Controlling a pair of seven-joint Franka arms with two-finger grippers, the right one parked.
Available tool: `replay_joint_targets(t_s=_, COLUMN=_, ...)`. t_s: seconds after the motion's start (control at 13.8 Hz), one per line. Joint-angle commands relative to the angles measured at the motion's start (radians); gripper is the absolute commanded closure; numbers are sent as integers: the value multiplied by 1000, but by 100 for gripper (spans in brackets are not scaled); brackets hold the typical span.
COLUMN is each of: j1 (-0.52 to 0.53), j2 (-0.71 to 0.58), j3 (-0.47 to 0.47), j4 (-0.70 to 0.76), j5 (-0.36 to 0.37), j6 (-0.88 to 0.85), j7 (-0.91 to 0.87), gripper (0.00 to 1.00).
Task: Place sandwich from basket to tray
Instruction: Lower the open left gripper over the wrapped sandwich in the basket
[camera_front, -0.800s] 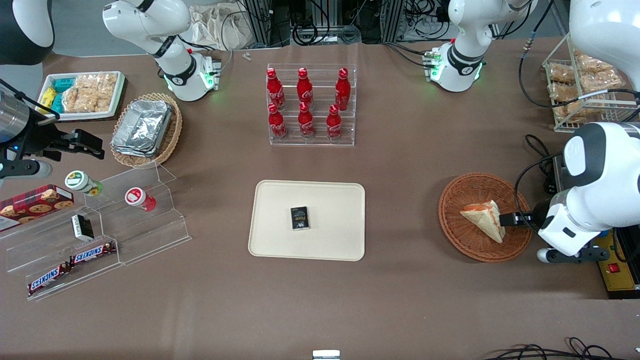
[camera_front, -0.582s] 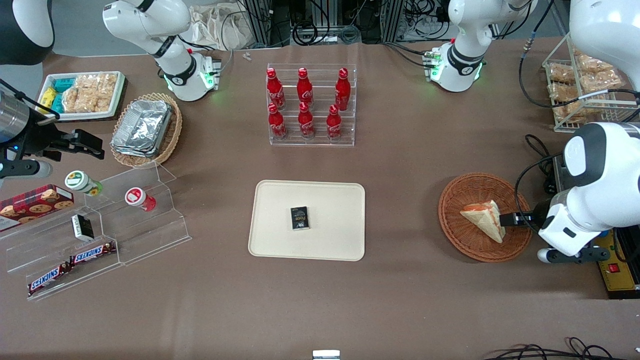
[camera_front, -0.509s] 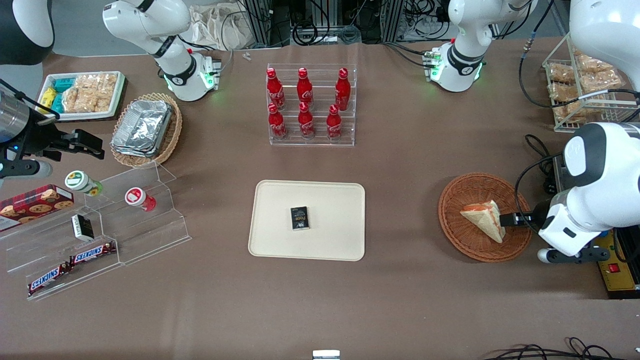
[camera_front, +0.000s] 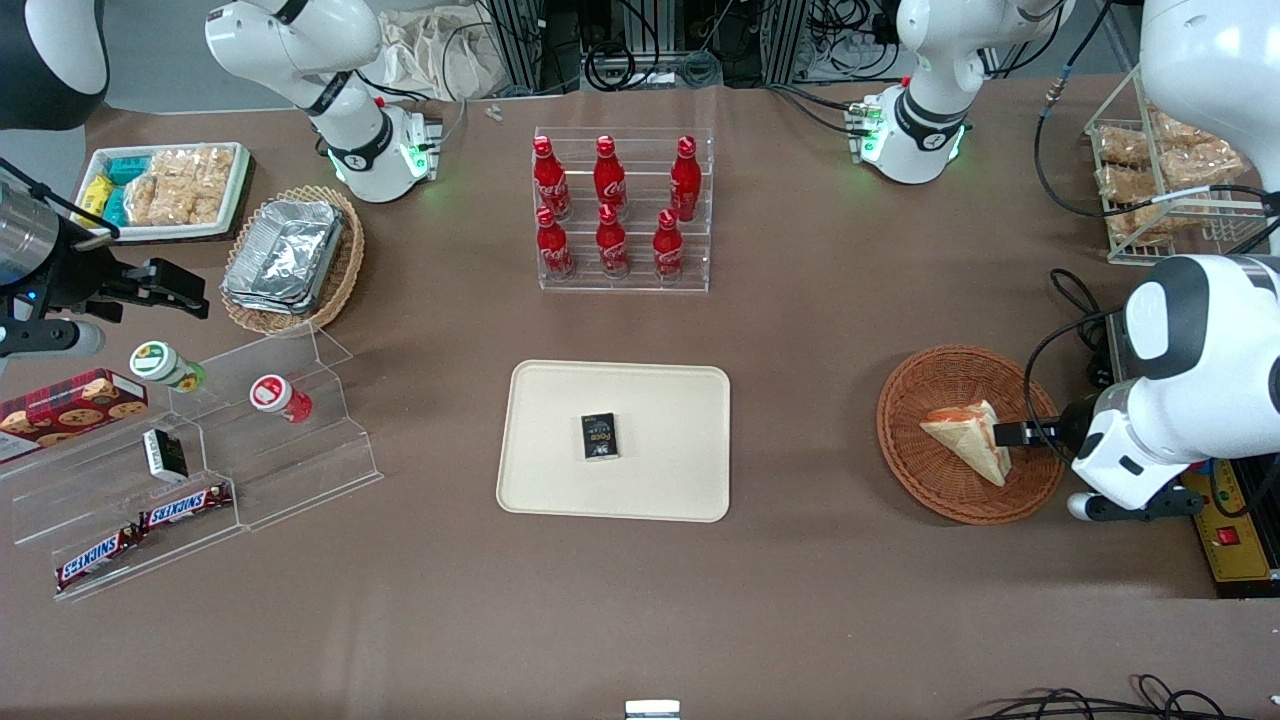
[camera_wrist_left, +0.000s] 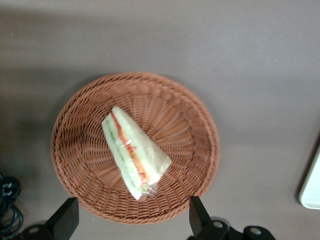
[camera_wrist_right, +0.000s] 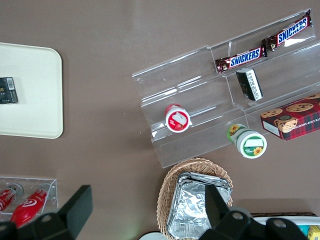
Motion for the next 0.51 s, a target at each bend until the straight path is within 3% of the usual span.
replay_joint_targets(t_s=0.0, j1=35, j2=-90, j3=-2, j4=-184, j5=-25, j6=147, j7=10, gripper=1)
replay_joint_targets(t_s=0.15, j1=35, j2=-129, j3=-2, j4=-304, j5=-48, j6=248, j7=-21, gripper=1)
replay_joint_targets(t_s=0.44, j1=35, j2=-95, j3=-2, j4=-343, j5=-60, j6=359, j7=-306, gripper=1)
